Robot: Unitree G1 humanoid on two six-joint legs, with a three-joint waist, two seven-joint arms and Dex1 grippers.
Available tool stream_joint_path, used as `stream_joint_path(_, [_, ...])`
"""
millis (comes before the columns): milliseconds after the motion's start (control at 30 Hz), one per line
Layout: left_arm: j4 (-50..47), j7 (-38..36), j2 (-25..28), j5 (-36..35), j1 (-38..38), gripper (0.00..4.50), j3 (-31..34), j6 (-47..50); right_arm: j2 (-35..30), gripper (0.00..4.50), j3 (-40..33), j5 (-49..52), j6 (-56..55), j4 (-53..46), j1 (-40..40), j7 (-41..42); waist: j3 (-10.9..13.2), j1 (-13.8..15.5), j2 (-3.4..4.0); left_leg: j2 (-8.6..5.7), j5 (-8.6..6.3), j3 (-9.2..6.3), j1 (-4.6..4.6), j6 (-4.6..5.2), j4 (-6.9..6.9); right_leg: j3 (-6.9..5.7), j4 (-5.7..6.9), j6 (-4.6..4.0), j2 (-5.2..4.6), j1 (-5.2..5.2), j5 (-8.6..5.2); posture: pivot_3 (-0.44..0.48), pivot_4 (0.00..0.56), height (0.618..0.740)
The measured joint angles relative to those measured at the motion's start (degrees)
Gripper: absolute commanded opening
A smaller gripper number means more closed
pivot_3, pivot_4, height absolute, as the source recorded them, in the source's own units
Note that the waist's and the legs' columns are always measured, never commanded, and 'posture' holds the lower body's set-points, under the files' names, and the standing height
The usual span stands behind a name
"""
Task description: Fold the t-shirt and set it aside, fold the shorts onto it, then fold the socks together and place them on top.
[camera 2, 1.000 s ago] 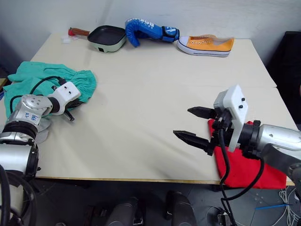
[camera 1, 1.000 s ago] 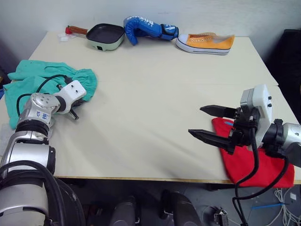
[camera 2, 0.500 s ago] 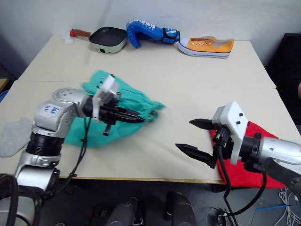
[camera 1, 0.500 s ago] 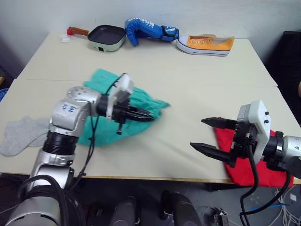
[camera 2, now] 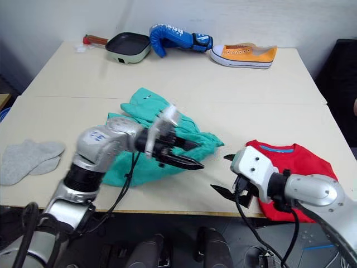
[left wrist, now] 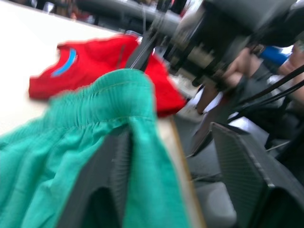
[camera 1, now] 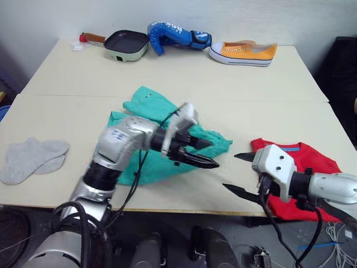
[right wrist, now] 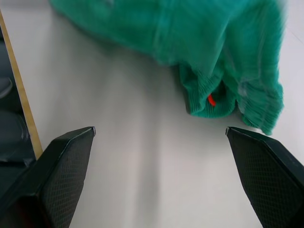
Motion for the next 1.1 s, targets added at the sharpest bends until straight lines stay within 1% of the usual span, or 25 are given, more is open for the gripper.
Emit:
stream_joint_path(33, [-0.4, -0.6, 2.2, -1.2, -0.2, 2.69, 1.9, 0.4, 0.0, 4.5, 1.6, -2.4, -1.1, 0.1, -0.2, 0.1, 0.0, 0.0, 0.0, 0.0, 0.0, -0.01, 0.02, -0.02, -0.01, 0.0, 0.01, -0.03, 0.0, 0.0, -0.02, 0.0, 0.15, 0.74])
stream_joint_path(67, [-0.6, -1.2, 5.5, -0.8, 0.1, 2.69, 2.8, -1.0, -0.2, 4.5, 3.5, -5.4, -3.0, 0.5, -0.5, 0.4, 0.0, 0.0, 0.01, -0.01, 0.0, -0.03, 0.05, -0.04, -0.01, 0.0, 0.03, -0.07, 0.0, 0.01, -0.05, 0.0, 0.15, 0.74])
stream_joint_path(100, [-0.3, -1.8, 9.6, 1.2, 1.1, 2.69, 3.1, -4.3, -0.4, 4.5, 5.3, -8.5, -4.9, 1.0, -0.4, 0.9, 0.0, 0.0, 0.02, -0.02, -0.01, -0.01, 0.07, -0.07, -0.05, 0.0, 0.03, -0.1, 0.0, 0.0, -0.07, 0.0, 0.15, 0.74])
stream_joint_path(133, [0.3, -2.2, 12.4, 3.0, 2.3, 2.69, 3.4, -6.8, -0.4, 4.5, 6.1, -10.2, -6.0, 1.5, -0.1, 1.3, 0.0, 0.1, 0.03, -0.01, -0.03, 0.02, 0.09, -0.1, -0.07, 0.0, 0.04, -0.13, 0.01, 0.01, -0.08, 0.0, 0.15, 0.74])
stream_joint_path(167, [1.1, -2.8, 15.8, 5.8, 4.6, 2.69, 3.4, -11.4, -0.4, 4.5, 7.0, -12.2, -7.3, 2.3, 0.0, 1.7, 0.0, 0.0, 0.04, -0.01, -0.04, 0.04, 0.1, -0.11, -0.1, 0.0, 0.05, -0.15, 0.01, -0.01, -0.09, 0.0, 0.15, 0.74])
stream_joint_path(233, [2.2, -5.7, 23.5, 10.2, 12.0, 2.69, 3.8, -20.1, -0.4, 4.5, 7.5, -14.8, -9.3, 3.0, 1.7, 2.8, 0.0, -0.1, 0.05, 0.05, -0.08, 0.11, 0.06, -0.19, -0.15, -0.02, 0.05, -0.23, 0.04, -0.12, -0.14, 0.0, 0.15, 0.74])
stream_joint_path(267, [2.3, -7.6, 26.3, 10.7, 15.7, 2.69, 4.5, -22.3, -0.4, 4.5, 7.4, -15.3, -9.9, 3.2, 2.6, 3.4, 0.0, 0.0, 0.05, 0.1, -0.1, 0.11, 0.01, -0.22, -0.14, -0.05, 0.04, -0.25, 0.06, -0.16, -0.15, 0.0, 0.15, 0.74])
stream_joint_path(300, [1.9, -9.1, 27.7, 9.9, 18.6, 2.69, 5.9, -22.6, -0.3, 4.5, 7.1, -15.6, -10.5, 3.5, 3.5, 4.0, 0.0, 0.2, 0.05, 0.11, -0.1, 0.06, -0.09, -0.21, -0.09, -0.11, 0.0, -0.25, 0.07, -0.19, -0.15, 0.0, 0.15, 0.74])
stream_joint_path(367, [-0.9, -9.3, 27.7, 6.2, 20.5, 2.69, 8.9, -20.0, 0.8, 4.5, 6.5, -15.7, -10.9, 3.9, 3.8, 4.8, 0.0, 1.0, 0.04, 0.08, -0.11, -0.27, -0.25, -0.18, 0.15, -0.12, -0.06, -0.24, 0.06, -0.06, -0.15, 0.0, 0.15, 0.74])
stream_joint_path(433, [-4.6, -8.7, 27.8, 3.7, 20.9, 2.69, 11.6, -19.3, 1.7, 4.5, 5.5, -15.5, -11.7, 3.8, 3.6, 5.6, 0.0, 1.7, 0.04, 0.02, -0.15, -0.36, -0.15, -0.11, 0.18, -0.09, -0.14, -0.17, 0.01, 0.12, -0.11, 0.0, 0.15, 0.74])
stream_joint_path(500, [-5.7, -8.7, 29.3, 4.5, 23.2, 3.02, 13.1, -22.4, 1.9, 4.5, 5.4, -15.5, -12.0, 3.7, 3.5, 6.8, 0.0, 1.5, 0.08, 0.0, -0.17, -0.31, -0.04, -0.08, 0.1, -0.06, -0.12, -0.16, -0.03, 0.14, -0.11, 0.0, 0.15, 0.74])
stream_joint_path(567, [-5.1, -10.0, 31.8, 6.7, 27.4, 3.54, 13.0, -26.5, 1.6, 4.5, 5.4, -15.8, -13.2, 3.6, 4.2, 8.9, 0.0, 1.3, 0.11, 0.02, -0.18, -0.29, -0.05, -0.13, -0.01, -0.08, -0.08, -0.22, 0.01, 0.04, -0.15, 0.0, 0.15, 0.74])
stream_joint_path(633, [-3.7, -12.0, 34.2, 8.8, 31.2, 4.22, 13.0, -31.4, -0.6, 4.5, 5.4, -16.3, -15.6, 3.0, 6.4, 12.6, 0.1, 1.1, 0.13, 0.1, -0.19, -0.28, -0.07, -0.21, -0.07, -0.13, -0.01, -0.31, 0.08, -0.05, -0.24, 0.0, 0.15, 0.74])
stream_joint_path(667, [-2.7, -12.6, 35.5, 10.1, 32.5, 4.47, 13.1, -33.7, -1.2, 4.5, 5.4, -16.5, -16.3, 2.5, 7.0, 14.0, 0.1, 1.0, 0.13, 0.14, -0.2, -0.28, -0.06, -0.25, -0.07, -0.15, -0.01, -0.34, 0.11, -0.05, -0.26, 0.0, 0.15, 0.74])
stream_joint_path(733, [0.3, -13.9, 38.5, 13.8, 35.3, 4.47, 13.2, -40.9, -1.3, 4.5, 5.4, -16.5, -17.6, 1.7, 7.7, 15.8, 0.1, 0.7, 0.13, 0.17, -0.2, -0.27, -0.05, -0.27, -0.07, -0.18, 0.0, -0.36, 0.13, -0.03, -0.27, 0.0, 0.15, 0.74])
stream_joint_path(800, [3.9, -14.2, 39.6, 16.8, 36.3, 4.47, 13.2, -46.9, -1.0, 4.5, 5.5, -16.8, -18.1, 1.6, 7.7, 16.3, 0.1, 0.4, 0.13, 0.16, -0.2, -0.27, -0.02, -0.26, -0.06, -0.16, 0.01, -0.37, 0.1, 0.0, -0.27, 0.0, 0.15, 0.74])
stream_joint_path(867, [7.0, -13.5, 39.6, 19.3, 36.3, 4.47, 13.2, -52.3, 0.2, 4.5, 6.7, -18.7, -19.2, 2.2, 6.8, 16.1, 0.0, 0.3, 0.12, 0.16, -0.23, -0.27, -0.02, -0.22, -0.05, -0.16, 0.01, -0.37, 0.08, 0.0, -0.27, 0.0, 0.15, 0.74])
stream_joint_path(1000, [16.1, -9.7, 38.9, 26.0, 34.9, 4.47, 11.6, -65.1, 7.0, 4.5, 12.8, -23.3, -20.9, 5.4, 4.4, 13.3, 0.0, 0.3, 0.11, 0.16, -0.26, -0.27, -0.06, -0.23, -0.08, -0.16, 0.06, -0.37, 0.07, -0.1, -0.27, 0.0, 0.15, 0.74])
stream_joint_path(1100, [21.6, -8.5, 37.4, 27.3, 32.6, 4.47, 11.0, -70.3, 9.3, 4.5, 16.5, -26.8, -23.4, 8.5, 4.0, 12.6, 0.0, 0.3, 0.12, 0.14, -0.27, -0.2, -0.07, -0.19, -0.06, -0.16, 0.08, -0.37, 0.06, -0.09, -0.27, 0.0, 0.15, 0.74])
